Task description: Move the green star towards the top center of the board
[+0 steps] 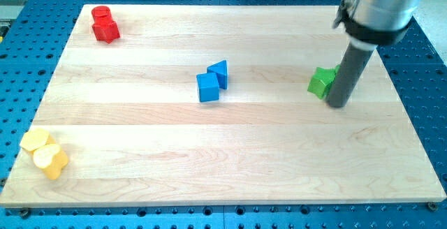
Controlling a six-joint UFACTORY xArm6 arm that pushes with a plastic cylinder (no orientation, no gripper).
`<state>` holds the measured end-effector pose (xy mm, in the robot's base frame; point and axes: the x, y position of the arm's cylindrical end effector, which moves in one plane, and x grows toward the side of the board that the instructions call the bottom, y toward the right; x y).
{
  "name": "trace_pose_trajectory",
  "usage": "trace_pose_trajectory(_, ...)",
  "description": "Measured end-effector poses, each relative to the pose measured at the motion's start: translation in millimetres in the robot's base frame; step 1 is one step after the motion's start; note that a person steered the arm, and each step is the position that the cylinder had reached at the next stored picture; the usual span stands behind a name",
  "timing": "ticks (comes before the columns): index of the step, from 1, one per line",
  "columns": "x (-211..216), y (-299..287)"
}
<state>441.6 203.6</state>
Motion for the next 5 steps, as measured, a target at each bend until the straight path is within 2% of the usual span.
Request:
trace_pose_trajectory(1,-53.3,-10.7)
trace_pose_trajectory(2,-79.8,-35.5)
trace_pose_trajectory(3,-43.6,42.8)
trace_pose_trajectory(4,-24.5,9.0)
trace_pose_trajectory(5,-50.1,-54.7)
